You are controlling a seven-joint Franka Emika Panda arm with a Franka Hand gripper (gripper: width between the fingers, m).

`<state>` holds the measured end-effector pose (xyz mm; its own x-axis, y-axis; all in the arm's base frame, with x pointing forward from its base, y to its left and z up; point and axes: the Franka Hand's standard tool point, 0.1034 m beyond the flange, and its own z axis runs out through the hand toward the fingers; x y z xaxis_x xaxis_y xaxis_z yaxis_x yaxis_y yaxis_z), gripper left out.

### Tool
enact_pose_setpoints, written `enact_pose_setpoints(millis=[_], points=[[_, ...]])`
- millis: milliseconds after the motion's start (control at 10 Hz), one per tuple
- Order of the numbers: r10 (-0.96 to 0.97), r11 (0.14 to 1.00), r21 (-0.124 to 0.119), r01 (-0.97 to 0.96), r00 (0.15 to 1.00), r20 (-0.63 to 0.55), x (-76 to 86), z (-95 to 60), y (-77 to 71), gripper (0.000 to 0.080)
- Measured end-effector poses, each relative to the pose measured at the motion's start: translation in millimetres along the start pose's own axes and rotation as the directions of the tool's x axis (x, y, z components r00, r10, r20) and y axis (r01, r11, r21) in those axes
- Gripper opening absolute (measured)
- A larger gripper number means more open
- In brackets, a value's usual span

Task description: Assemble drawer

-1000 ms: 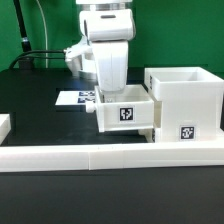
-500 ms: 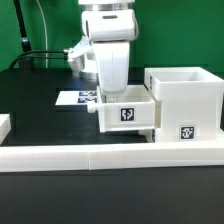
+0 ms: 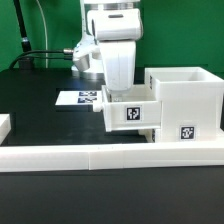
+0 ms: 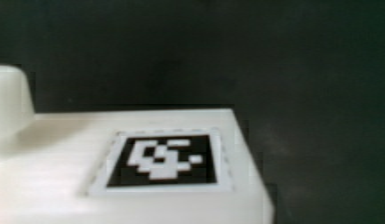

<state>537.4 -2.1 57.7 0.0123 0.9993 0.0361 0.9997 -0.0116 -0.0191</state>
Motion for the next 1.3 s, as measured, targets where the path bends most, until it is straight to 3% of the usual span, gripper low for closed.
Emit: enact_pose_setpoints(millis=[1300], points=[[0.012, 1.0, 0.005, -0.012, 1.0, 0.003, 2.7, 1.3, -2.2, 0.0042]])
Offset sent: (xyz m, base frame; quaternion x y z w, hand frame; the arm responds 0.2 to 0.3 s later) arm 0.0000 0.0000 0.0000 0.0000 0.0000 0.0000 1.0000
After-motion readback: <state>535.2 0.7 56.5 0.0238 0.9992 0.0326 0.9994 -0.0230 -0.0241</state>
